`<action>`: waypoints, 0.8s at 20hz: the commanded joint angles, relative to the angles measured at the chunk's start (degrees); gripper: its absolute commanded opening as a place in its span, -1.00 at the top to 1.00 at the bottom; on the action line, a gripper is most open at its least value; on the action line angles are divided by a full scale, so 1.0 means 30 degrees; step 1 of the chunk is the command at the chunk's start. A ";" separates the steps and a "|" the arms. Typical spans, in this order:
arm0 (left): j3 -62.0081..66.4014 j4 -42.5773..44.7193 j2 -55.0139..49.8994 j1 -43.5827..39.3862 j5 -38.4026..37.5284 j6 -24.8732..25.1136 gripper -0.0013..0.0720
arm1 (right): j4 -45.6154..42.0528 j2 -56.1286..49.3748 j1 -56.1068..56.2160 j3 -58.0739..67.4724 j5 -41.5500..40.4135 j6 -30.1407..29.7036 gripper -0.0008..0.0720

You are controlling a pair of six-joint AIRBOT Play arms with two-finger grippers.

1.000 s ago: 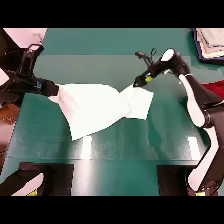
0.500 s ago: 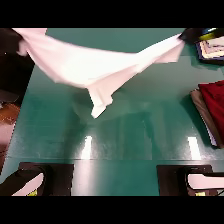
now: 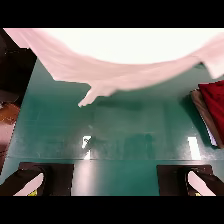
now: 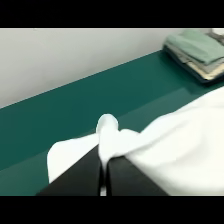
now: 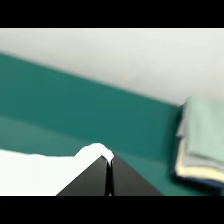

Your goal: Fold the shirts.

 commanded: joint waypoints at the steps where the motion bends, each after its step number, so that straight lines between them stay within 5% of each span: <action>1: -0.0051 -0.4860 0.0233 0.0015 -0.1676 -0.0022 0.90 | 0.0000 0.2215 -0.1996 -0.0087 -0.2164 0.0313 0.94; 6: -0.6870 -0.3402 -0.0058 0.0015 -0.1916 -0.0015 0.90 | 0.2390 0.0153 -0.2324 -0.0102 -0.0357 0.0437 0.94; 11: -1.5970 0.0597 -0.2317 0.0015 0.1333 -0.0007 0.90 | 0.2506 -0.6943 0.1428 -0.0117 0.4422 0.1996 0.94; 16: -1.8746 0.0605 -0.5894 0.0015 0.3599 0.0554 0.90 | 0.0765 -1.4083 0.4903 -0.0117 0.2776 0.1960 0.94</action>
